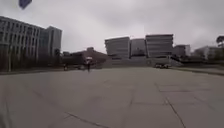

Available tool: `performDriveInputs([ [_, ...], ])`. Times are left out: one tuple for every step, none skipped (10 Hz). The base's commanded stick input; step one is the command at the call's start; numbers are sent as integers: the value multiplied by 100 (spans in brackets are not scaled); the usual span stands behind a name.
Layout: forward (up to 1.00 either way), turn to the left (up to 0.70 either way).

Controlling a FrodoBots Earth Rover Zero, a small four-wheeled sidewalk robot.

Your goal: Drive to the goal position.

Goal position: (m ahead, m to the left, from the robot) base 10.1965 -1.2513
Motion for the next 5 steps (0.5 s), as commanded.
performDriveInputs([
  [70, 0],
  [70, 0],
  [70, 0],
  [70, 0],
  [70, 0],
])
